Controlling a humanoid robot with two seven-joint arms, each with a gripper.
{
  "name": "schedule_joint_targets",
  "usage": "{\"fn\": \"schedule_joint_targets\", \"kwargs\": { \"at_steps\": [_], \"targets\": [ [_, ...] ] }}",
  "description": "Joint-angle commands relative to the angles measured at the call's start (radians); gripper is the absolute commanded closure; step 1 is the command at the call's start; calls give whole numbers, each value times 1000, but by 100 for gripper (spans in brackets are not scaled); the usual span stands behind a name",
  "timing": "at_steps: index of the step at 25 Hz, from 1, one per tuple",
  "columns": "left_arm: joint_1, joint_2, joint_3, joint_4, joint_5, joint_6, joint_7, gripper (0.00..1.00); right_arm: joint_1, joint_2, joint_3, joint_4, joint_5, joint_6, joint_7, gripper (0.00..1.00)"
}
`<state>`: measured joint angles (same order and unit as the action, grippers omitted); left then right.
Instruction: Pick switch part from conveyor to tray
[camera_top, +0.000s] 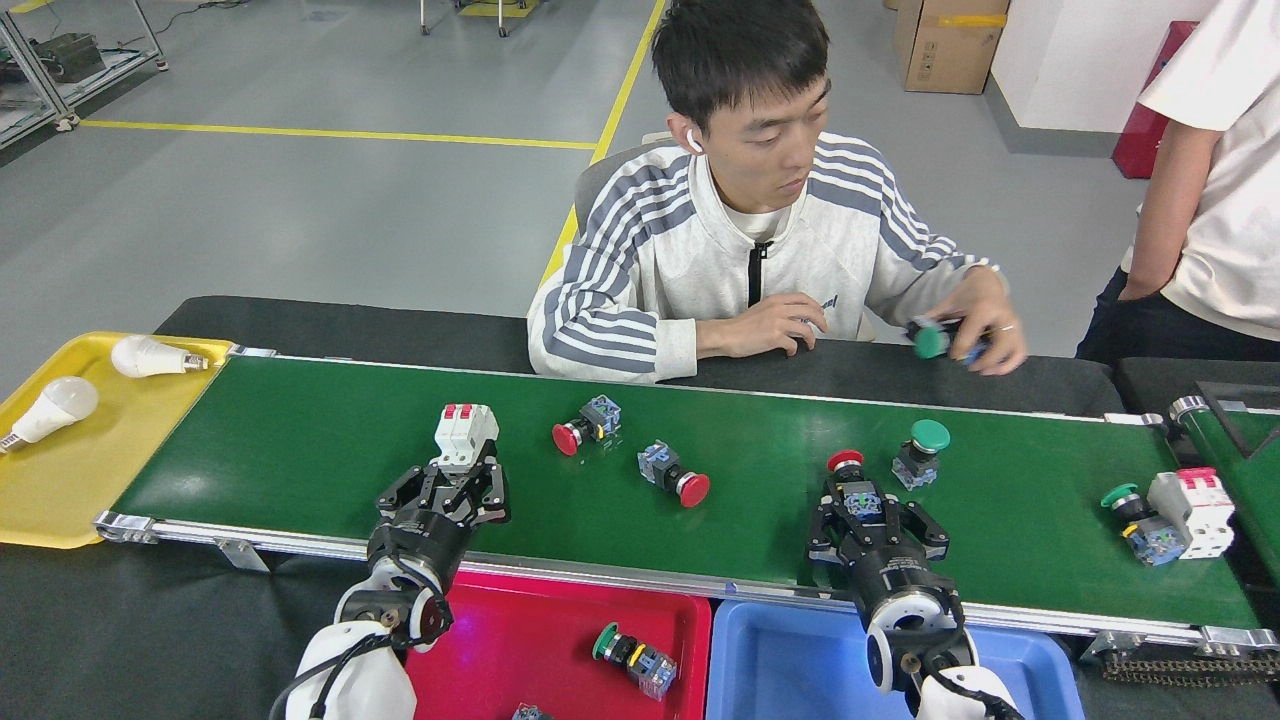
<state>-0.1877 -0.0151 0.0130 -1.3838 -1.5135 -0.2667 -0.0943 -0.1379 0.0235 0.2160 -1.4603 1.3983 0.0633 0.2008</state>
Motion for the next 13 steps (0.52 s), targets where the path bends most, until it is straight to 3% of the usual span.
{"fn": "schedule_joint_targets", "kwargs": {
  "at_steps": [1,3,4,5,6,8,13],
  "targets": [
    [40,7,4,-104,4,-103,11,99,46,-22,22,-107,-2,-137,-15,96],
    [91,6,5,-155,4,-141,10,98,135,-30,34,-222,-2,-371,-20,88],
    [99,6,5,-156,4,-143,10,98,162,-27,34,-247,-2,-461,-24,76],
    [100,7,5,-155,4,-144,10,98,181,-16,37,-261,-2,-578,-31,27],
    [100,7,5,-155,4,-146,10,98,182,-1,42,-261,-2,-635,-34,0],
    [99,9,5,-158,4,-146,10,98,187,35,43,-253,-4,-724,-32,0],
    [100,7,-8,-162,-1,-149,8,96,185,45,33,-252,-7,-721,-23,0]
  ]
}}
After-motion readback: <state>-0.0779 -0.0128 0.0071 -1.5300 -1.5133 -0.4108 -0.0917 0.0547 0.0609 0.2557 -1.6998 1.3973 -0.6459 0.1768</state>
